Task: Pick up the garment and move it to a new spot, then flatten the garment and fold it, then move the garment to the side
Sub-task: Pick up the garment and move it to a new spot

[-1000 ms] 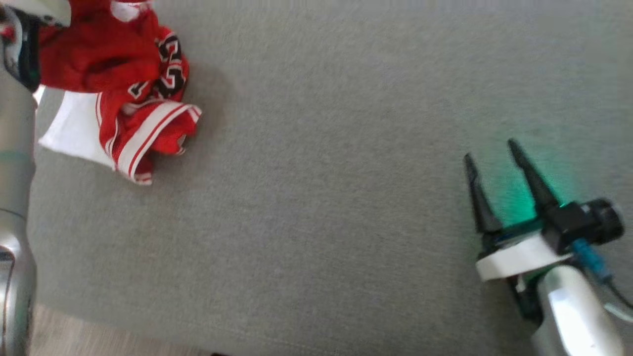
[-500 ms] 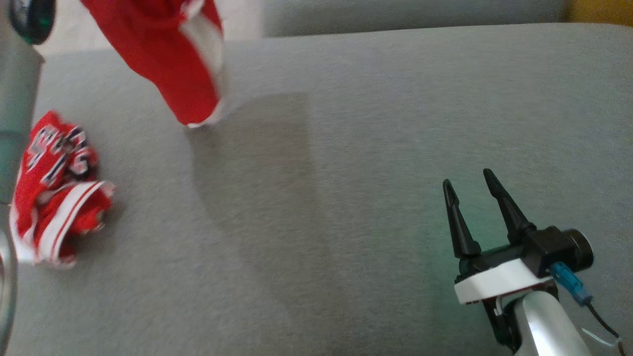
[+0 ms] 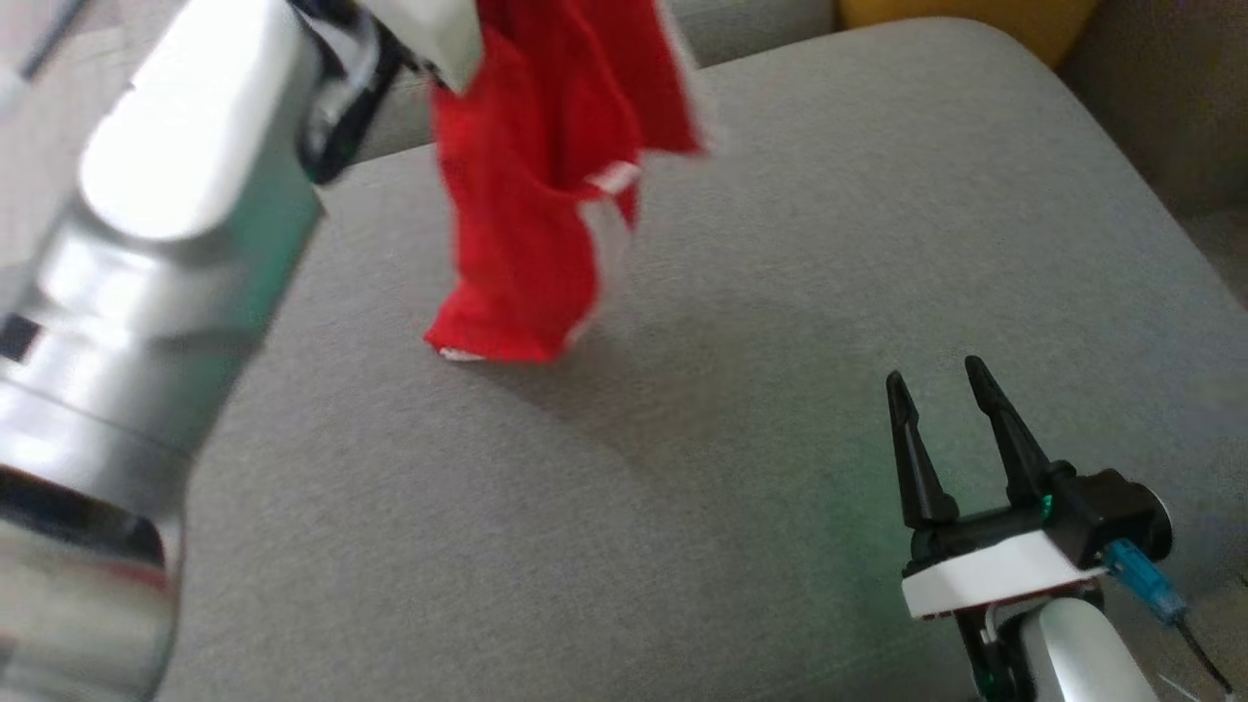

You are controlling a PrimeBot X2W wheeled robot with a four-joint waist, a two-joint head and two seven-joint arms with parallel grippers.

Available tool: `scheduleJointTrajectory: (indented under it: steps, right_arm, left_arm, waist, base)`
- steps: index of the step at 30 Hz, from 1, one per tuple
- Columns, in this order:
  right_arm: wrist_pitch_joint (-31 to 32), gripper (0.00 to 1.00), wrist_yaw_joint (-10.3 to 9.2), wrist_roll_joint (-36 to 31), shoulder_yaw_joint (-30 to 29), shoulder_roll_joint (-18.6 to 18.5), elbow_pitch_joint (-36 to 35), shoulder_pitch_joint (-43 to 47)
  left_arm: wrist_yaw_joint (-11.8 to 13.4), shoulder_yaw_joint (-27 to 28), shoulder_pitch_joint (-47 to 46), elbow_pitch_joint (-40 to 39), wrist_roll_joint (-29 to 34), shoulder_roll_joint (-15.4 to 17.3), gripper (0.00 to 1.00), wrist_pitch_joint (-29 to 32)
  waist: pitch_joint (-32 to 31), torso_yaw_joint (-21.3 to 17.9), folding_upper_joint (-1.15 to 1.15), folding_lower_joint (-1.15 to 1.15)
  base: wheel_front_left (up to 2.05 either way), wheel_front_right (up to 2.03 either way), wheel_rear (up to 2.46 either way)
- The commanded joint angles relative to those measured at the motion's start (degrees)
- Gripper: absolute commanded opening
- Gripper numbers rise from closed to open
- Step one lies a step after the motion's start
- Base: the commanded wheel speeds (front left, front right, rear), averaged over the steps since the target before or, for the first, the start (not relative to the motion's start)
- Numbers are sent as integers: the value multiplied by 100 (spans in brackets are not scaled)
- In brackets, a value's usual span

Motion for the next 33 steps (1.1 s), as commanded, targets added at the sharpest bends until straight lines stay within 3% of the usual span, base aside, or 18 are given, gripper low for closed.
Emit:
scheduleJointTrajectory:
  steps: [1, 7, 11, 15, 17, 21, 25, 33]
  right_arm:
    - [-13, 100, -5, 44, 156, 18, -214, -136]
    - [-13, 100, -5, 160, 207, 19, -243, -220]
    - [-13, 100, -5, 191, 238, 19, -246, -284]
    - [-13, 100, -5, 184, 195, 19, -191, -243]
    - [-13, 100, -5, 168, 133, 19, -175, -182]
    - [-13, 100, -5, 120, -18, 19, -122, 14]
    - [-13, 100, -5, 77, -164, 19, -110, 300]
    - [-13, 100, -5, 123, -524, 19, -349, 980]
  left_arm:
    - [9, 115, -91, -55, -63, 158, 0, 31]
    - [94, -4, 908, 419, -367, 47, 0, -58]
    - [300, 73, 1718, 886, -512, 142, 0, -448]
    - [336, 211, 2463, 1280, -777, 95, 0, -888]
    - [364, 286, 2735, 1380, -859, 19, 100, -1115]
    - [730, 508, 3200, 1234, -692, -110, 100, -1360]
    - [1144, 1270, 4161, 135, -306, -274, 100, -1370]
    - [1404, 2147, 6200, -1942, 1141, -679, 100, -1372]
  waist:
    - [82, -141, 0, 1]
    - [435, -306, 0, 1]
    - [628, -358, 0, 1]
    - [670, -252, 0, 1]
    - [611, -134, 0, 1]
    - [330, 227, 0, 1]
    - [-124, 644, 0, 1]
    - [-791, 1360, 0, 1]
  base:
    - [0, 0, 0]
    - [0, 0, 0]
    - [0, 0, 0]
    - [0, 0, 0]
    - [0, 0, 0]
    - [0, 0, 0]
    - [0, 0, 0]
    - [0, 0, 0]
